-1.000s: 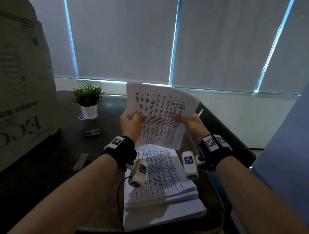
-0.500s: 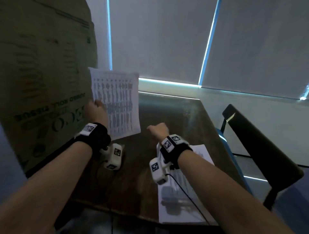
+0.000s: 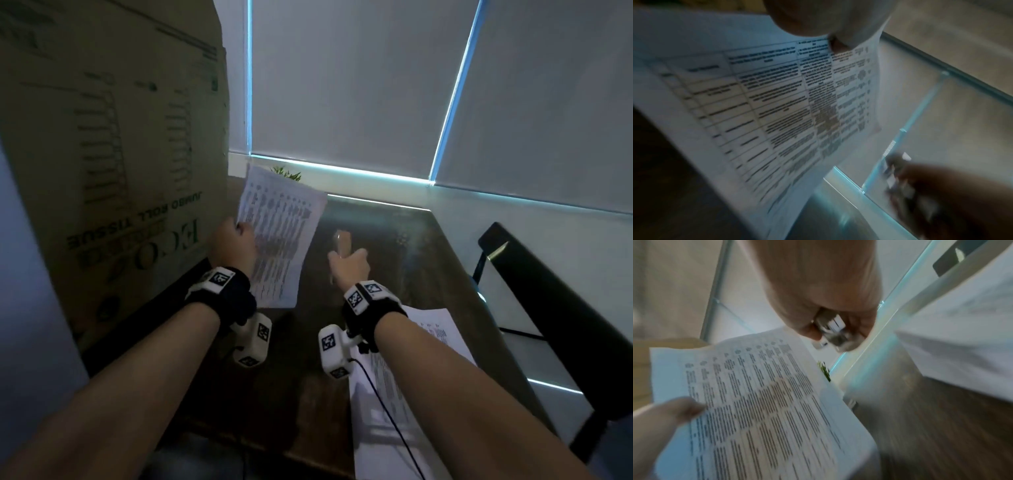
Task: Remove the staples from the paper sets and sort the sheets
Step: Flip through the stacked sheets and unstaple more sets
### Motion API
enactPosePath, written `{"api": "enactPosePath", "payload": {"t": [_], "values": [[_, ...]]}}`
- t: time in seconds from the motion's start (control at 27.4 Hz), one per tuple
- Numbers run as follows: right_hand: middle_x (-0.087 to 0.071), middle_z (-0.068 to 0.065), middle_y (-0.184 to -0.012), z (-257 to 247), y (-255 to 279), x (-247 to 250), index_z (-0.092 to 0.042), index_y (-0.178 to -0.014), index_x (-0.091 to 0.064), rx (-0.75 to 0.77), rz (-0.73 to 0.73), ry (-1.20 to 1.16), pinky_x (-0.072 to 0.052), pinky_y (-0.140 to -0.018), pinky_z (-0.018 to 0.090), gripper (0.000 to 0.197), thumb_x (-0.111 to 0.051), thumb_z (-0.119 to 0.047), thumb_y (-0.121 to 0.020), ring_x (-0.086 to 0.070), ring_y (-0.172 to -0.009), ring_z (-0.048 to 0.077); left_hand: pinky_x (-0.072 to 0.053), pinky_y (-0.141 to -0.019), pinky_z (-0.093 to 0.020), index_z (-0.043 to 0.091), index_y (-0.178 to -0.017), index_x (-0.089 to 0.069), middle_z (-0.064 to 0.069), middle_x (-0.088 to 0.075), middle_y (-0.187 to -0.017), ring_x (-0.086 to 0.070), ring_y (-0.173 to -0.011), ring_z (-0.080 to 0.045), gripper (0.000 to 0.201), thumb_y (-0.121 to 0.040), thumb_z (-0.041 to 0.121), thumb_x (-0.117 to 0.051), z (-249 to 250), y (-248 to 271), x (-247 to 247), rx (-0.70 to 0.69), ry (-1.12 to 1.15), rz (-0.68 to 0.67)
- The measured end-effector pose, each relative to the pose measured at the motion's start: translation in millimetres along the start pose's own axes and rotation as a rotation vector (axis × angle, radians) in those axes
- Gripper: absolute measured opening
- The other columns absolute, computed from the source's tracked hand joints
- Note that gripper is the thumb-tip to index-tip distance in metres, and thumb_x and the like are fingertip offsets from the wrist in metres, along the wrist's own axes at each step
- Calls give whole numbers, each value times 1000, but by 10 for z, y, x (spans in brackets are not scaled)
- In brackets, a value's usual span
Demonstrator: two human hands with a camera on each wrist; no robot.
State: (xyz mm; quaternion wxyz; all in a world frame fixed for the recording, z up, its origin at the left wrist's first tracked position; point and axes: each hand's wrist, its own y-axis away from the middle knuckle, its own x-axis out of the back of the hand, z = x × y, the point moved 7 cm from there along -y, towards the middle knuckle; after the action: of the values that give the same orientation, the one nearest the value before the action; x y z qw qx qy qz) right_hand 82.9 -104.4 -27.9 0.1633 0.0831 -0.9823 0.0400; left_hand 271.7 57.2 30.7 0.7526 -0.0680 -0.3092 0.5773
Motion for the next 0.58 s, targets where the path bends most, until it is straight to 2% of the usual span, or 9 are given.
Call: {"api": "enactPosePath", "payload": {"t": [0.11,0.15,0.18,0.26,0.29,0.4,0.48,0.51,0.58], "values": [[-63,-1,-98,-670,-138,640,-13,-119,-51,277,210,-386,-45,-73,23,43,-74,-26,-85,-63,-82,16,-35,-63,-30,13,-86,-65,-10,-60,-80,-53,-73,-27,18,-92,19,-49,507,40,-152,-213,-86,-143],[-64,-3,-93,-880,-171,759,-18,-113,-55,317,244,-475,-47,-73,23,35,-74,-27,-85,-61,-77,13,-37,-63,-29,19,-85,-66,-5,-60,-79,-54,-73,-24,19,-93,23,-49,653,62,-170,-261,-130,-174],[-67,-1,-90,-1028,-228,839,-23,-106,-59,341,270,-536,-51,-76,29,27,-73,-30,-84,-61,-75,14,-39,-63,-29,21,-81,-63,-1,-59,-77,-55,-72,-21,19,-93,26,-49,766,98,-198,-291,-163,-207],[-71,7,-96,-1239,-329,897,-31,-101,-58,363,240,-597,-54,-83,44,25,-71,-38,-81,-64,-80,21,-46,-63,-30,16,-78,-65,-2,-62,-76,-60,-72,-21,24,-92,29,-50,938,146,-283,-308,-196,-270],[-71,9,-96,-1275,-353,874,-32,-102,-57,362,205,-605,-54,-84,46,27,-70,-40,-80,-64,-80,21,-51,-65,-31,15,-79,-67,-3,-64,-76,-62,-73,-21,24,-90,30,-52,997,164,-313,-301,-195,-301],[-66,1,-81,-1314,-340,789,-25,-107,-56,350,120,-617,-55,-76,36,24,-69,-32,-88,-63,-71,16,-50,-64,-30,11,-80,-68,-6,-66,-77,-62,-71,-21,24,-88,28,-54,1072,199,-352,-267,-159,-365],[-66,-1,-81,-1330,-312,736,-29,-103,-54,310,75,-647,-53,-70,28,17,-66,-32,-92,-63,-70,13,-49,-64,-30,9,-81,-69,-8,-67,-78,-63,-71,-21,24,-89,26,-54,1113,235,-374,-272,-136,-397],[-67,1,-83,-1346,-286,712,-29,-101,-55,299,43,-665,-53,-70,29,15,-66,-32,-92,-63,-71,14,-49,-64,-30,9,-82,-70,-8,-67,-78,-64,-72,-21,24,-89,26,-54,1117,253,-391,-270,-137,-411],[-66,8,-78,-1417,-260,658,-20,-101,-58,306,-13,-685,-54,-65,30,15,-65,-31,-93,-63,-65,19,-45,-59,-26,8,-84,-70,-8,-67,-78,-63,-70,-21,24,-89,26,-55,1127,280,-428,-266,-138,-438]]}}
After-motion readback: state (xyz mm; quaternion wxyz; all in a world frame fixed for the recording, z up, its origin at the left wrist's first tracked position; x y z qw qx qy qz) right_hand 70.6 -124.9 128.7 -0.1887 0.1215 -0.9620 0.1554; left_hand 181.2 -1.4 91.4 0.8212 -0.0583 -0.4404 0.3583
